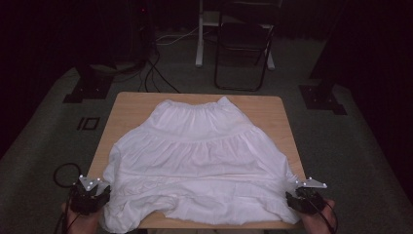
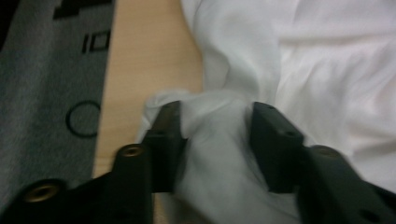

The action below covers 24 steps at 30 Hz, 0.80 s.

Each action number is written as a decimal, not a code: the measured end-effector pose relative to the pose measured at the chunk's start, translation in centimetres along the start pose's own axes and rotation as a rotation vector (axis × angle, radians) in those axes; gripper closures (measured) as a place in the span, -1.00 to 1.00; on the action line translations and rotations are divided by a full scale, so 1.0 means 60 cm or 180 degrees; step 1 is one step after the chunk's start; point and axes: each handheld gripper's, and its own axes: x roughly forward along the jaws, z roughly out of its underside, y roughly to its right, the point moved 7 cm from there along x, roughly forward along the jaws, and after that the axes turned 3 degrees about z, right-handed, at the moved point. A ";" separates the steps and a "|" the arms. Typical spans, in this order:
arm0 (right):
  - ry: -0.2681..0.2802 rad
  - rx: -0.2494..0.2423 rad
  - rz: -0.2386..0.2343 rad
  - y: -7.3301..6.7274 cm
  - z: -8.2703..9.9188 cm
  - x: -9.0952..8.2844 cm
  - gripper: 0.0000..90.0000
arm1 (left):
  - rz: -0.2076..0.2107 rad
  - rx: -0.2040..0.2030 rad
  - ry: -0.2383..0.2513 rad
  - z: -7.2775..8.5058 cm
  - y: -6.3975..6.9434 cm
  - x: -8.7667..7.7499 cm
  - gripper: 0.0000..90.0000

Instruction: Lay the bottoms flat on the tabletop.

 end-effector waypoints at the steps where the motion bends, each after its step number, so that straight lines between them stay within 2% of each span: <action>1: 0.0028 0.0007 0.0013 0.000 -0.003 -0.004 -0.01 | 0.0031 -0.0009 0.0159 -0.017 0.006 -0.013 0.07; 3: 0.0293 -0.0020 -0.0061 -0.010 -0.034 -0.020 -0.04 | 0.0101 0.0049 0.0319 -0.043 0.022 -0.028 0.01; 7: 0.0596 -0.0133 -0.0134 -0.039 -0.087 -0.031 -0.07 | 0.0241 0.0203 0.0534 -0.094 0.067 -0.036 -0.04; 9: 0.0672 -0.0194 -0.0180 -0.059 -0.116 -0.025 -0.08 | 0.0333 0.0324 0.0563 -0.113 0.095 -0.022 -0.08; 11: 0.0710 -0.0245 -0.0227 -0.078 -0.140 -0.009 -0.09 | 0.0362 0.0433 0.0519 -0.124 0.115 0.010 -0.10; 13: 0.0693 -0.0289 -0.0268 -0.093 -0.157 0.019 -0.10 | 0.0387 0.0443 0.0349 -0.126 0.122 0.062 -0.10; 14: 0.0618 -0.0308 -0.0279 -0.098 -0.162 0.041 -0.10 | 0.0370 0.0439 0.0308 -0.125 0.121 0.079 -0.10; 16: 0.0509 -0.0258 -0.0263 -0.097 -0.165 0.072 -0.10 | 0.0301 0.0371 0.0200 -0.120 0.112 0.115 -0.10; 17: 0.0420 -0.0218 -0.0254 -0.094 -0.164 0.088 -0.10 | 0.0283 0.0325 0.0200 -0.119 0.108 0.126 -0.09; 19: 0.0241 -0.0146 -0.0287 -0.089 -0.153 0.111 -0.13 | 0.0312 0.0290 0.0169 -0.113 0.104 0.140 -0.09; 21: 0.0201 0.0043 -0.0442 -0.081 -0.145 0.111 -0.12 | 0.0404 0.0297 0.0087 -0.103 0.106 0.149 -0.09; 23: 0.0198 0.0040 -0.0454 -0.075 -0.136 0.105 -0.09 | 0.0598 0.0136 0.0150 -0.097 0.106 0.150 -0.09; 24: 0.0218 0.0035 -0.0464 -0.073 -0.131 0.102 -0.08 | 0.0640 0.0106 0.0169 -0.093 0.104 0.148 -0.09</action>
